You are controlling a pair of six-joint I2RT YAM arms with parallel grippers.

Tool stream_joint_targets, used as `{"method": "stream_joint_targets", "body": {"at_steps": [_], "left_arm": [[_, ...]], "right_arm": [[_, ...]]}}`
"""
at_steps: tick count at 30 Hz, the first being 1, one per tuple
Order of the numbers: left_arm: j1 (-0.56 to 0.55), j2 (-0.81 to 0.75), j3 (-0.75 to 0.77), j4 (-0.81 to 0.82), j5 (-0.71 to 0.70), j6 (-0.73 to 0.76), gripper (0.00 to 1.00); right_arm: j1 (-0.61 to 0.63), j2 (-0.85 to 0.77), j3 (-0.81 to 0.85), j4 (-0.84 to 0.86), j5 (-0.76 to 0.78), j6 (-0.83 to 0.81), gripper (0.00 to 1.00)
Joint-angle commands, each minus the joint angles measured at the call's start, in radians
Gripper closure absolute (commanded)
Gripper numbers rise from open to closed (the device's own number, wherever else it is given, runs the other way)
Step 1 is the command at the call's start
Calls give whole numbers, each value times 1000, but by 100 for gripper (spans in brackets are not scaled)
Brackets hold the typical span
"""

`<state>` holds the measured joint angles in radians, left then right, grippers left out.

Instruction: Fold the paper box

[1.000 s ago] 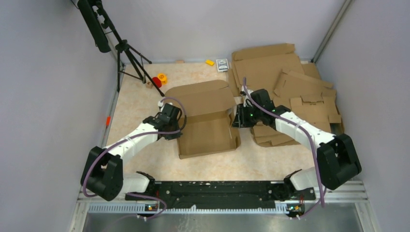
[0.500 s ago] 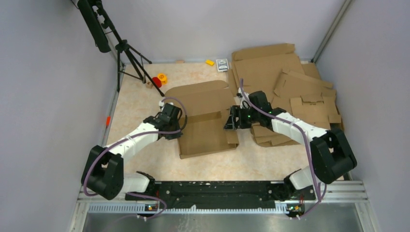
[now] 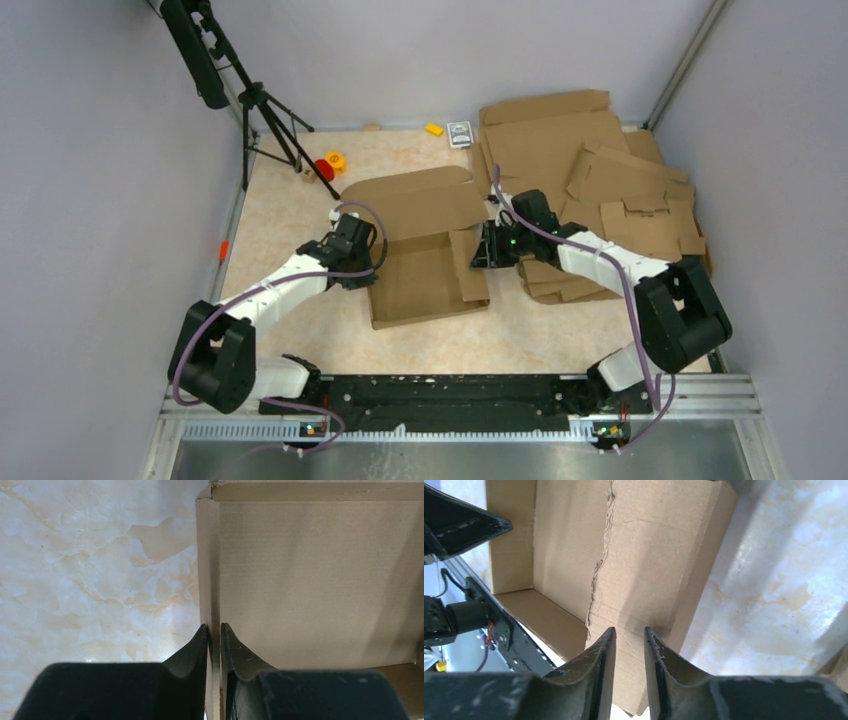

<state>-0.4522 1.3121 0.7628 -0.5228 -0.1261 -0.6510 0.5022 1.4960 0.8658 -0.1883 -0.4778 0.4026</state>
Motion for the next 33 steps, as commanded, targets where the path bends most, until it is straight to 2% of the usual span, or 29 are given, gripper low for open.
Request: {"method": "stream_joint_targets", "body": {"at_steps": [1,4,7,11,20,22,24,30,31,33], "left_arm": [[0,-7,-9,47,26,8,84],[1,-6,-9,49,29,8,84],[1,-3,-8,52,35,10,83],[0,5,-7,54,41,11,82],[1,10,-6,58,51,14,81],[0,11,-8,58,53,16,81],[0,10,-9,58,54,17,81],[0,7,-11,60,55,20,80],[1,6,-12,61,57,19,80],[1,7,-13,60,58,21,80]], "right_arm": [[18,15,49,-78,75,-43,76],[35,29,68,-114,111,-61,82],[78,41,109,-182,196,-87,76],[167,69,194,-305,414,-134,71],[325,189,363,-524,859,-169,70],[341,205,381,-547,912,-166,69],[351,209,387,-553,944,-166,62],[364,180,378,-537,1001,-173,60],[364,179,378,-538,1010,-173,56],[365,185,376,-543,1017,-170,37]]}}
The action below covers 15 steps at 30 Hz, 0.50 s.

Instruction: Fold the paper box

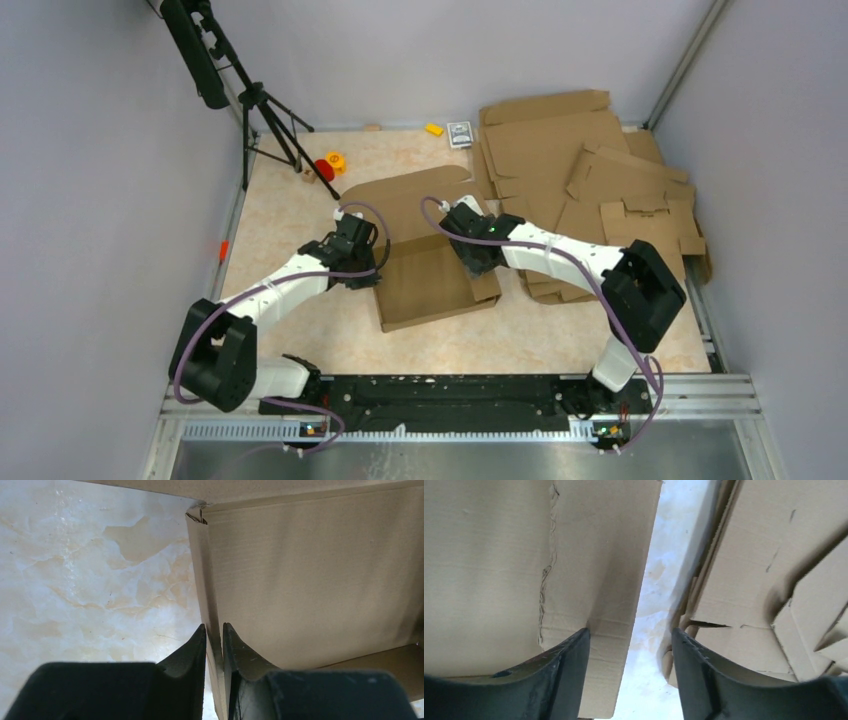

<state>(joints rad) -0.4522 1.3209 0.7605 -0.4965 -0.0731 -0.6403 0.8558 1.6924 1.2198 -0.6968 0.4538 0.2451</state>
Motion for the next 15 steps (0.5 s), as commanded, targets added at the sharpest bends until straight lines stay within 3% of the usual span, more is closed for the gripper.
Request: {"method": "stream_joint_targets", "body": {"at_steps": [1,3,6,15], "left_arm": [[1,-3,-11,36,6,10,80],[0,-2,-13,38,8,10,80],[0,-1,-15,39,12,10,80],[1,-3,-18,39,14,14,80]], "right_arm": [[10,-9,19,-33,70,-11,28],[4,-8,7,-13,9,-14,21],[-11,-7,-11,20,-73,-6,20],[-86,-2,-80,114,-217,-9,28]]}}
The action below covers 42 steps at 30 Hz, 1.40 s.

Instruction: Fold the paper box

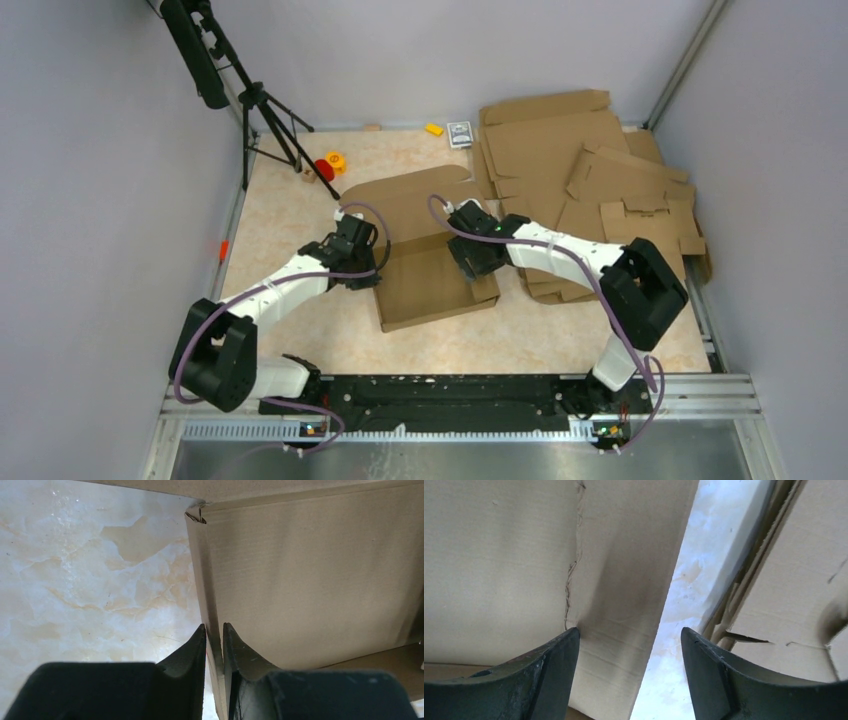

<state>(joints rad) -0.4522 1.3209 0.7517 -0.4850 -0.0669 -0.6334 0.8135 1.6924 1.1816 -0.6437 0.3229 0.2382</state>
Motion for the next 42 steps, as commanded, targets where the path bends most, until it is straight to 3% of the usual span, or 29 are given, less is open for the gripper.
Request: {"method": "stream_joint_targets", "body": {"at_steps": [1,11,17,24,29,35,42], "left_arm": [[1,-3,-8,28,7,9,80],[1,4,-15,42,30,9,79],[-1,2,-18,48,34,-5,79],[-1,-6,-24,45,32,-6,79],[-1,-3,-22,49,40,-5,79],[-3,-6,-23,42,36,-1,78],[-6,-6,-15,29,33,7,78]], "right_arm": [[-53,0,-52,73,-99,-7,29],[-77,39,-68,128,-22,1,55],[-43,110,-21,102,100,19,62],[-35,120,-36,98,205,32,100],[-36,105,-44,108,205,37,97],[-63,71,-35,137,94,33,63],[-115,67,-12,174,-43,32,56]]}}
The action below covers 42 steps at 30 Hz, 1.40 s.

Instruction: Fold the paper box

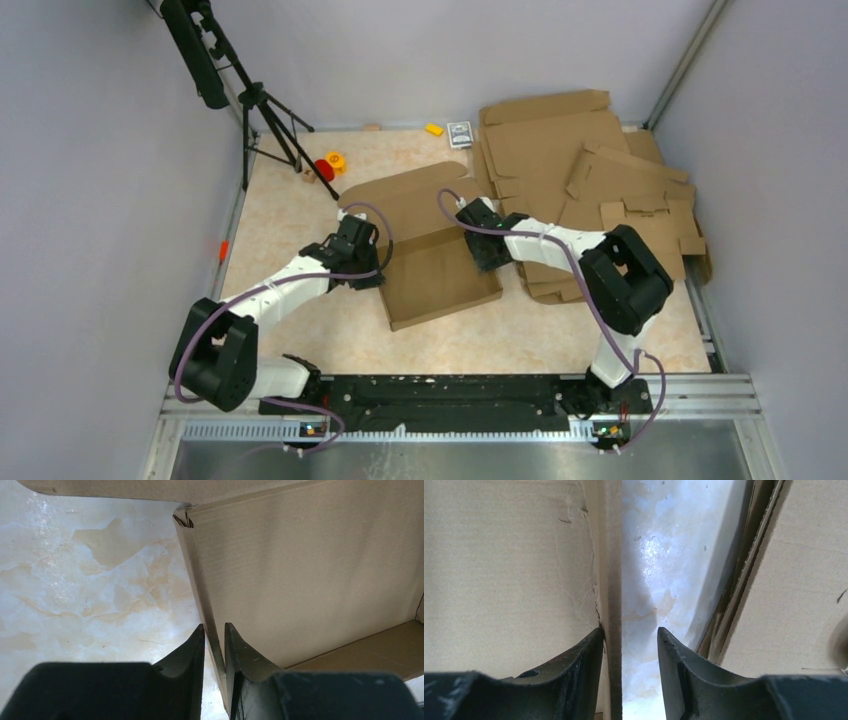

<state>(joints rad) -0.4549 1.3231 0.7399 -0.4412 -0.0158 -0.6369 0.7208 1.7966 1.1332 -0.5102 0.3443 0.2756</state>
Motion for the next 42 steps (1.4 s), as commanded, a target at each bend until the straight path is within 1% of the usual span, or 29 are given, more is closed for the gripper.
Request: {"method": "stream_joint_targets", "body": {"at_steps": [1,10,13,15,18,20,21,22,24,28,29,31,32,33,34,38,42], "left_arm": [[-3,-7,-3,-16,-18,10,78],[-7,6,3,-18,-19,14,77],[-7,8,6,-20,-22,16,77],[-9,9,6,-22,-23,17,77],[-8,5,8,-25,-27,19,77],[-9,4,10,-26,-27,20,77],[-8,5,10,-27,-27,21,77],[-9,5,11,-28,-27,22,77],[-8,4,12,-30,-30,22,77],[-9,1,15,-37,-36,23,77],[-9,0,16,-37,-36,23,77],[-8,-1,18,-40,-37,23,77],[-8,1,19,-43,-39,23,77],[-9,0,21,-45,-41,24,77],[-10,-1,22,-46,-42,25,77],[-10,-4,26,-52,-45,26,77],[-13,-4,25,-54,-46,28,77]], "right_arm": [[-24,-33,45,39,-67,-5,56],[-36,24,102,47,-65,-1,56],[-37,44,118,35,-51,-8,58],[-37,57,121,24,-51,-13,59],[-37,62,114,22,-76,-15,56],[-37,69,111,18,-69,-16,58],[-37,73,113,13,-54,-19,60],[-37,79,115,6,-38,-22,67],[-37,87,120,-6,20,-27,100],[-24,97,127,-35,110,-38,100],[-22,93,125,-35,106,-39,99],[-23,76,112,-23,76,-38,69],[-23,64,107,-15,58,-37,58],[-23,49,101,-9,36,-34,53],[-23,36,98,-4,11,-31,49],[-23,-12,73,12,-68,-15,42],[-23,-41,43,6,-92,-13,40]]}}
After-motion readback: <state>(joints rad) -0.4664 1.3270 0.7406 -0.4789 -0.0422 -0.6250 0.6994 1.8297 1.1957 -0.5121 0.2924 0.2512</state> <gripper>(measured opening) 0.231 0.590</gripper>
